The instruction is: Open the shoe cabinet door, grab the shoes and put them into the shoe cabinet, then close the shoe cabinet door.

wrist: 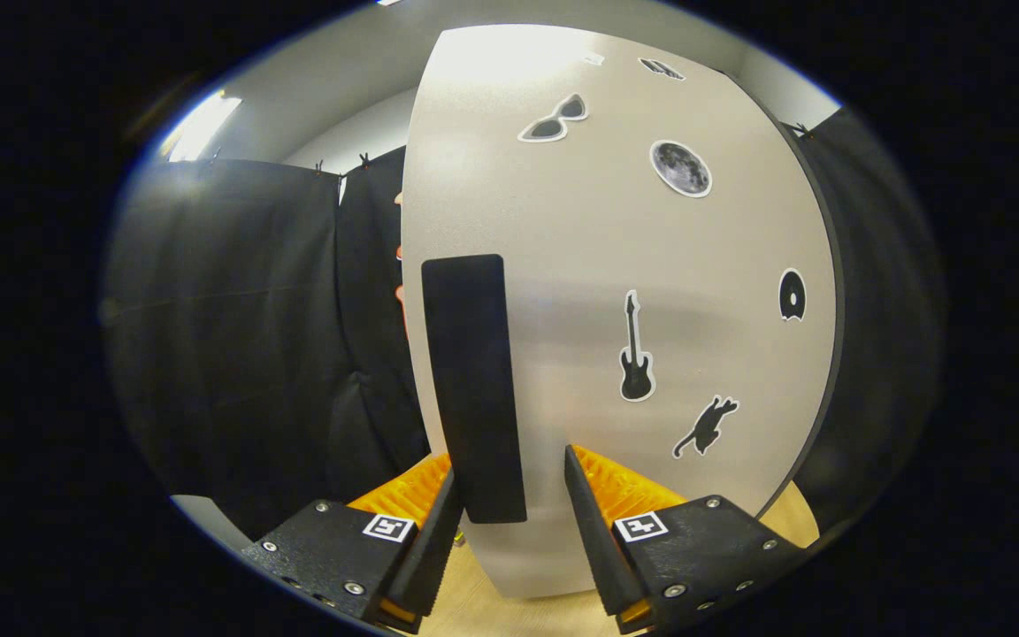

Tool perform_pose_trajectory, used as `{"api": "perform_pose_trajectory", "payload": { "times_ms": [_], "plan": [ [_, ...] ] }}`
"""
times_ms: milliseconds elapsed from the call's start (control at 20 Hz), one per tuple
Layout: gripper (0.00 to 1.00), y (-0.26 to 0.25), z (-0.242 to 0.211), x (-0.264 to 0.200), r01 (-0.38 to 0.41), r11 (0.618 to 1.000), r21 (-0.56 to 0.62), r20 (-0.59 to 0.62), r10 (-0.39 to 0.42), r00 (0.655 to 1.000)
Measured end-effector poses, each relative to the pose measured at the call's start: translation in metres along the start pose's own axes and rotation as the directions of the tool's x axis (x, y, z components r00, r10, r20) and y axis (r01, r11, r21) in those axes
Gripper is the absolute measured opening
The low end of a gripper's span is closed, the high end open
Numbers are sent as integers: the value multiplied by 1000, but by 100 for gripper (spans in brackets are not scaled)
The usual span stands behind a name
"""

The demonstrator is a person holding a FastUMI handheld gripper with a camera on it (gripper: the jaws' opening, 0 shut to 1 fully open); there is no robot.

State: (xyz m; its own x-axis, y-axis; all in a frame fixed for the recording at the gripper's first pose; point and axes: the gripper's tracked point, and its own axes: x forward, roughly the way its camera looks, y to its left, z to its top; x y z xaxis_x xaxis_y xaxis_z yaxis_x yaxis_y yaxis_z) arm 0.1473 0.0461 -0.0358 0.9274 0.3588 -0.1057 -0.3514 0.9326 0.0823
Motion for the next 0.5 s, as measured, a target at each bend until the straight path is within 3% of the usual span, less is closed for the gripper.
{"api": "perform_pose_trajectory", "payload": {
  "times_ms": [150, 350, 500],
  "plan": [
    [74, -1, 0, 5, 36, 999, 8, 31, -36, 999],
    [76, -2, -4, 12, 120, 984, -132, 42, -115, 992],
    [79, -3, -7, 19, 171, 973, -155, 62, -163, 985]
  ]
}}
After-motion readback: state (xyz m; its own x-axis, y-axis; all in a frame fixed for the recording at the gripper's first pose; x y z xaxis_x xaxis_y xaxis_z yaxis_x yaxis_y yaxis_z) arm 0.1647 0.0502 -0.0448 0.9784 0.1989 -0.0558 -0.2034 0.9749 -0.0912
